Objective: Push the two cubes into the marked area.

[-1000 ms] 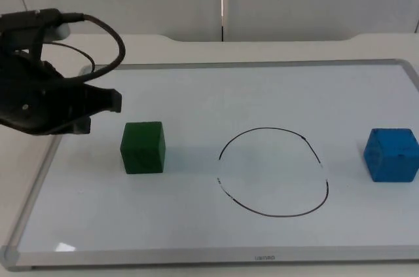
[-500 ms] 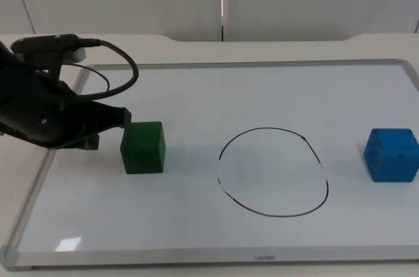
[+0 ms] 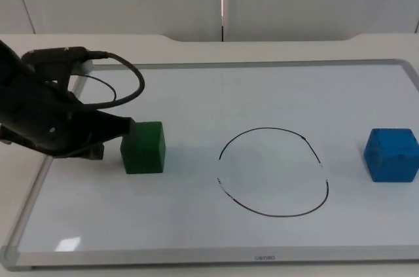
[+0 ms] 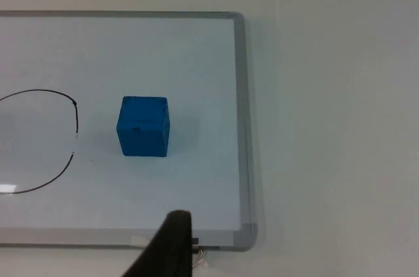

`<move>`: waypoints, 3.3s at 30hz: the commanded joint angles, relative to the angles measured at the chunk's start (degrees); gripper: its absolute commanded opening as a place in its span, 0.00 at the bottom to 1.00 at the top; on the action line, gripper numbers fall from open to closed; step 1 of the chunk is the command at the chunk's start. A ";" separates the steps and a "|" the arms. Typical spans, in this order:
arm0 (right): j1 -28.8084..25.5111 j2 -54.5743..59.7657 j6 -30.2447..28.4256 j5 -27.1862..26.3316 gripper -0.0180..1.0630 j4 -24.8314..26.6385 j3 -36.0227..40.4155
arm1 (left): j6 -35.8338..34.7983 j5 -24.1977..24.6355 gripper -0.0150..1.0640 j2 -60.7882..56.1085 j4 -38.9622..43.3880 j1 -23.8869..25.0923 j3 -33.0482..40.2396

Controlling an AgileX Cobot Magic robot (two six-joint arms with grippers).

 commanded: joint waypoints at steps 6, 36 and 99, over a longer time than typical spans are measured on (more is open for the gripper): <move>-0.25 -0.21 -0.53 -0.34 0.99 0.32 0.13 | 0.00 -3.48 0.01 0.19 -0.94 -5.32 -0.25; -0.25 -0.21 -0.53 -0.34 0.99 0.32 0.13 | -1.00 -0.65 0.01 0.32 -1.12 -7.89 -2.74; -0.25 -0.21 -0.53 -0.34 0.99 0.32 0.13 | -1.00 0.03 0.01 0.32 -3.26 -13.34 -3.01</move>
